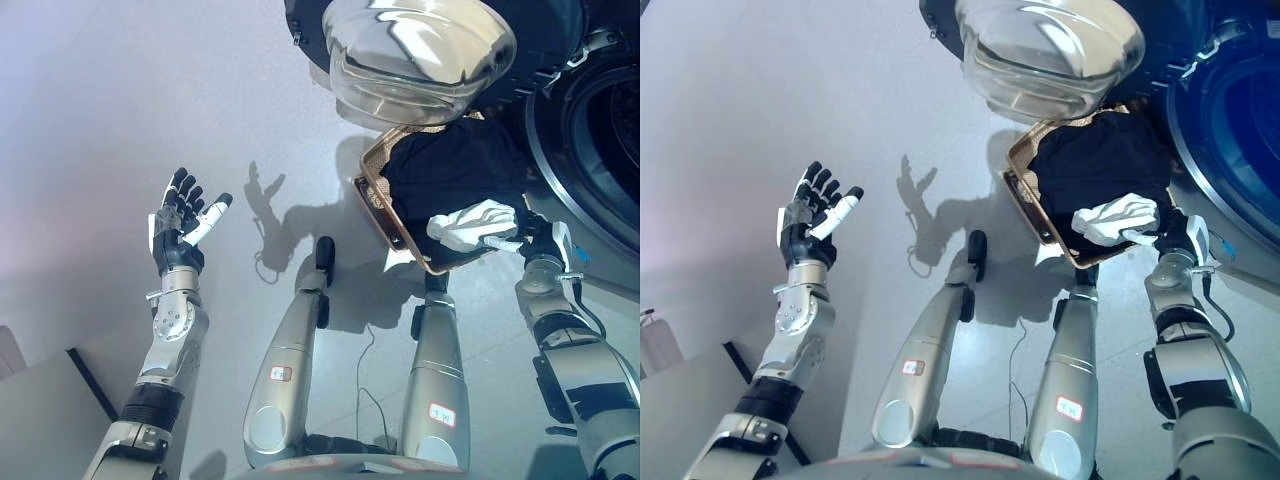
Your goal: Put the clothes in the basket into the washing machine.
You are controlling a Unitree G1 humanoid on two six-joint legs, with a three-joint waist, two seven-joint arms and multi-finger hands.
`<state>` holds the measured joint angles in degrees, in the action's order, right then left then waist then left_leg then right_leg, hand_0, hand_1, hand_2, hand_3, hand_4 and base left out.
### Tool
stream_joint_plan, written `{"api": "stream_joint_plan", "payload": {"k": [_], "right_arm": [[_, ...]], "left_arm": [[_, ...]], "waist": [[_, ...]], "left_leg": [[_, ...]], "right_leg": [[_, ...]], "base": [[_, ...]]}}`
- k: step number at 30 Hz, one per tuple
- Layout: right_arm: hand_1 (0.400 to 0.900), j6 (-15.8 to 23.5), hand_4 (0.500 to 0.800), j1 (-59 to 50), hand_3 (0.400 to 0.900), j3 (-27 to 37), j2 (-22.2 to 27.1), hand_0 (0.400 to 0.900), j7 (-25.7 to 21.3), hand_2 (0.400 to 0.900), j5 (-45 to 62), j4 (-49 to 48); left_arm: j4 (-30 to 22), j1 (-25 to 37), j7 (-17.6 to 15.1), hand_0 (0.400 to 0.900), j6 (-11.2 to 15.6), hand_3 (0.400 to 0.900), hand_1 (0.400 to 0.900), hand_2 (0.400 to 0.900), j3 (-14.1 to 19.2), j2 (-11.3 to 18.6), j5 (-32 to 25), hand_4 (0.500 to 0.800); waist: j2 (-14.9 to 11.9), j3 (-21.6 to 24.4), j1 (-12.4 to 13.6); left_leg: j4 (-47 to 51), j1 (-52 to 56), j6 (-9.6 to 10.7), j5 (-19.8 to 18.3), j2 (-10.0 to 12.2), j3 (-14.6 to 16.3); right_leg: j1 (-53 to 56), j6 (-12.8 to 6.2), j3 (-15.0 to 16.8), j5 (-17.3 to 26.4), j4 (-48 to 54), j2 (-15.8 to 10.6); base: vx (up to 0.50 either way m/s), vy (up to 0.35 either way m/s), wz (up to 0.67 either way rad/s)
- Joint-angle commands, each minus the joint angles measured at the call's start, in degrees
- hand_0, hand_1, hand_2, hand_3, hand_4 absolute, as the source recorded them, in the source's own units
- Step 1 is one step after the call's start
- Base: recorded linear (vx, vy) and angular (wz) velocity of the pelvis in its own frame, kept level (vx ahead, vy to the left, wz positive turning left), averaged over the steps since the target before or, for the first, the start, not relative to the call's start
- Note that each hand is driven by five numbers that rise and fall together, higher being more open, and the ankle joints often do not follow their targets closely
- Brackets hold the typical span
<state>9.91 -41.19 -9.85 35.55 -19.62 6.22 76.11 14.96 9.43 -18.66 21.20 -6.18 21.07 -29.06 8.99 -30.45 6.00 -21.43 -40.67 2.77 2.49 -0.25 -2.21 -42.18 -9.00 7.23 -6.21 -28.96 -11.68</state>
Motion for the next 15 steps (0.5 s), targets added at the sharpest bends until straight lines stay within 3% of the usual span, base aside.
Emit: {"api": "stream_joint_plan", "payload": {"k": [1, 8, 9, 10, 15], "right_arm": [[0.9, 1.76, 0.8, -0.56, 0.9, 0.42, 4.88, 0.9, -2.13, 0.9, 3.28, -0.36], [0.9, 2.0, 0.8, -1.46, 0.9, 1.24, 4.97, 0.9, -1.92, 0.9, 4.87, -0.02], [0.81, 2.03, 0.746, -1.76, 0.81, 1.42, 5.05, 0.81, -2.03, 0.81, 5.22, 0.04], [0.416, 2.12, 0.509, -1.95, 0.416, 1.45, 5.12, 0.416, -2.19, 0.416, 5.39, 0.03], [0.4, 2.4, 0.5, -2.54, 0.4, 1.8, 5.04, 0.4, -2.53, 0.4, 6.04, -0.3]], "left_arm": [[-1.33, 1.53, -1.53, 0.9, 4.83, 0.9, 0.9, 0.9, 3.37, 1.51, 1.3, 0.8], [-1.71, 1.15, -1.62, 0.9, 4.97, 0.9, 0.9, 0.9, 3.39, 1.31, 1.2, 0.8], [-2.01, 1.03, -1.76, 0.9, 4.99, 0.9, 0.9, 0.9, 3.62, 1.5, 1.22, 0.8], [-2.26, 0.99, -1.87, 0.9, 5.03, 0.9, 0.9, 0.9, 3.73, 1.58, 1.22, 0.8], [-3.0, 1.1, -2.12, 0.9, 5.18, 0.9, 0.9, 0.9, 3.68, 1.25, 1.14, 0.8]], "waist": [[4.19, 1.91, -0.28], [4.73, 1.12, 0.03], [4.81, 0.84, 0.04], [4.81, 0.68, 0.05], [4.91, 0.66, 0.0]], "left_leg": [[-2.91, -3.86, 2.51, -1.61, 1.64, -5.61], [-3.54, -6.02, 2.36, -1.65, 1.34, -5.69], [-3.82, -6.47, 2.32, -1.78, 1.28, -5.58], [-4.06, -6.97, 2.28, -1.82, 1.2, -5.59], [-5.08, -8.94, 1.93, -2.17, 1.17, -5.11]], "right_leg": [[1.28, -0.02, 0.14, 1.24, -0.91, -3.16], [-1.06, 0.08, 0.27, 1.0, -2.36, -3.08], [-1.68, 0.1, 0.39, 1.03, -2.71, -3.02], [-2.16, 0.13, 0.51, 1.05, -2.85, -3.02], [-4.65, 0.24, 1.14, 1.32, -3.59, -2.71]], "base": [[0.02, -0.004, 0.09], [0.0, 0.002, 0.0], [0.0, 0.012, -0.07], [0.0, 0.012, -0.07], [0.01, 0.013, -0.08]]}}
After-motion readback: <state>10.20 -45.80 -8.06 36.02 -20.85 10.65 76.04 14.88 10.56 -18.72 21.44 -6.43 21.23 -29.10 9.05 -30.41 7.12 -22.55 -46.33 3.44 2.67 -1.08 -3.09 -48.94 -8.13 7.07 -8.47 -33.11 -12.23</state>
